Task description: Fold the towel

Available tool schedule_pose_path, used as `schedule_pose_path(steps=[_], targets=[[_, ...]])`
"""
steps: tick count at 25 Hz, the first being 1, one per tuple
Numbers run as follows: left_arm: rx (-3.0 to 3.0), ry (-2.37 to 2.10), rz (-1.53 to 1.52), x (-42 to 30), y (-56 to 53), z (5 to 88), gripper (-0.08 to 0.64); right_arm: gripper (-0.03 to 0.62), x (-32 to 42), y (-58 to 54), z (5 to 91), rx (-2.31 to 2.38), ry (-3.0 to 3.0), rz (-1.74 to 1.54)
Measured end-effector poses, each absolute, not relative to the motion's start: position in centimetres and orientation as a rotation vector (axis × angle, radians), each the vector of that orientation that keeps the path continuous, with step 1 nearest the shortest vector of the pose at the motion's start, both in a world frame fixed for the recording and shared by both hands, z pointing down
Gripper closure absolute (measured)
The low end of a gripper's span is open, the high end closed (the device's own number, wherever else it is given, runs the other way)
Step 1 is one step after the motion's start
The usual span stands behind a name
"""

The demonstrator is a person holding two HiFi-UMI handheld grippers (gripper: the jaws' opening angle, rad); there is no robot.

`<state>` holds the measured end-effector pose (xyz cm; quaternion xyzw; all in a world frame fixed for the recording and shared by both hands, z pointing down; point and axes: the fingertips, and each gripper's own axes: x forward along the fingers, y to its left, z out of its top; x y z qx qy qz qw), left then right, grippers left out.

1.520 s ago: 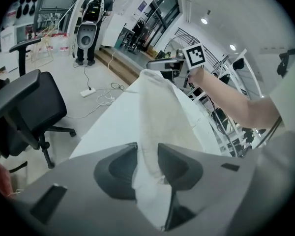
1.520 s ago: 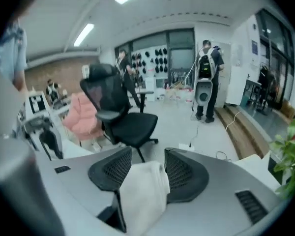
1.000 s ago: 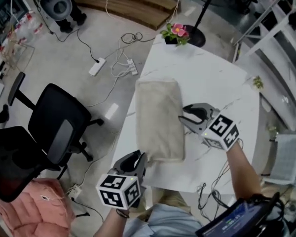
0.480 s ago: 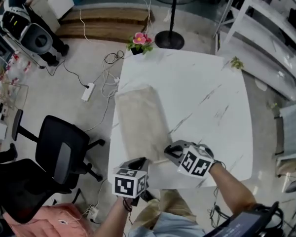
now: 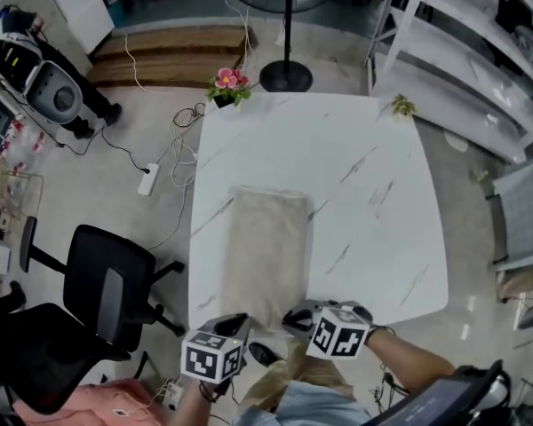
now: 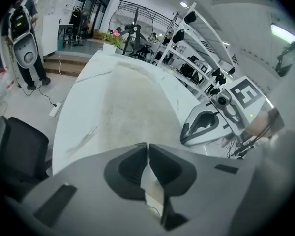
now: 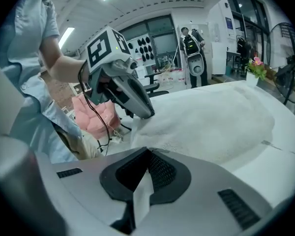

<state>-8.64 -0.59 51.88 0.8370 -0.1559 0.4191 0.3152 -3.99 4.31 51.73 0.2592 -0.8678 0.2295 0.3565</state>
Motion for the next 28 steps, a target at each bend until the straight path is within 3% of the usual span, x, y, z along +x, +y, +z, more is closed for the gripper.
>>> schedule_pose_path(steps=[8, 15, 23, 28], targets=[[2.183, -0.426, 1.096, -8.5, -0.1, 52.0, 0.537, 0.571, 6.5, -8.2, 44.3, 1.122, -2.365, 0.658], [2.144, -0.436, 1.066, -8.4, -0.4, 52.0, 0.538, 0.575, 13.7, -17.1, 48.9, 1.291, -2.215, 0.746], [2.104, -0.464, 1.035, -8.4, -0.7, 52.3, 0.541, 0.574, 15.5, -17.9, 52.1, 1.264, -2.141, 0.824], [2.105, -0.469, 1.016, -8.5, -0.7, 52.1, 0.541, 0.416, 18.1, -15.3, 50.4, 1.287, -2.187, 1.154]])
